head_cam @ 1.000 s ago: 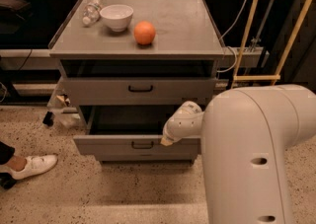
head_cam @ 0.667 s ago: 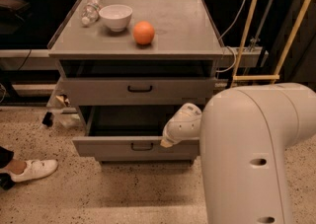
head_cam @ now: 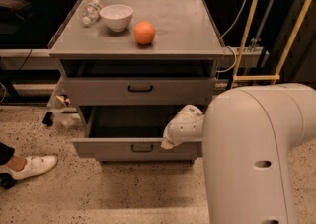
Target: Open middle drawer
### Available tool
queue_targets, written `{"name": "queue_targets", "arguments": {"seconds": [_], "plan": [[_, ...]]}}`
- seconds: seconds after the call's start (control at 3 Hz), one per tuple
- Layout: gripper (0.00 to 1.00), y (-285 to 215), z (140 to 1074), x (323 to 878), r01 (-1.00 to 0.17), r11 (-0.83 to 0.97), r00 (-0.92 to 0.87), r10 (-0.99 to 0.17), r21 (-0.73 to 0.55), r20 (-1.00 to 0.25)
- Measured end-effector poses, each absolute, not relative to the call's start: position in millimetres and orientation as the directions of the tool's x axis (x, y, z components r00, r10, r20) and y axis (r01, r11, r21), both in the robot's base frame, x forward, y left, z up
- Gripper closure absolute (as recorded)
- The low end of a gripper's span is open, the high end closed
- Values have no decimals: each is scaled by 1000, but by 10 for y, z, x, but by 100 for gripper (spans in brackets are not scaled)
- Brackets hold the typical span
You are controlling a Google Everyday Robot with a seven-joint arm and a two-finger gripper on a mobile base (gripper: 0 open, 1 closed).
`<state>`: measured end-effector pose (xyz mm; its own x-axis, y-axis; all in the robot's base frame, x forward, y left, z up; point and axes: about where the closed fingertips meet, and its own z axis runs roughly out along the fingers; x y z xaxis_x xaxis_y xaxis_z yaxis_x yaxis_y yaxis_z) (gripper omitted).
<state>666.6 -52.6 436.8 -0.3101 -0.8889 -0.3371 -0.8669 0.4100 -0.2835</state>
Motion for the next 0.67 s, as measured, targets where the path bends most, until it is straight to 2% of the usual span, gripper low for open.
{"name": "queue_targets", "arguments": {"seconds": [0.67], "plan": [[100,-529,4378,6613,-866,413,-312,-887,-283,-340]]}}
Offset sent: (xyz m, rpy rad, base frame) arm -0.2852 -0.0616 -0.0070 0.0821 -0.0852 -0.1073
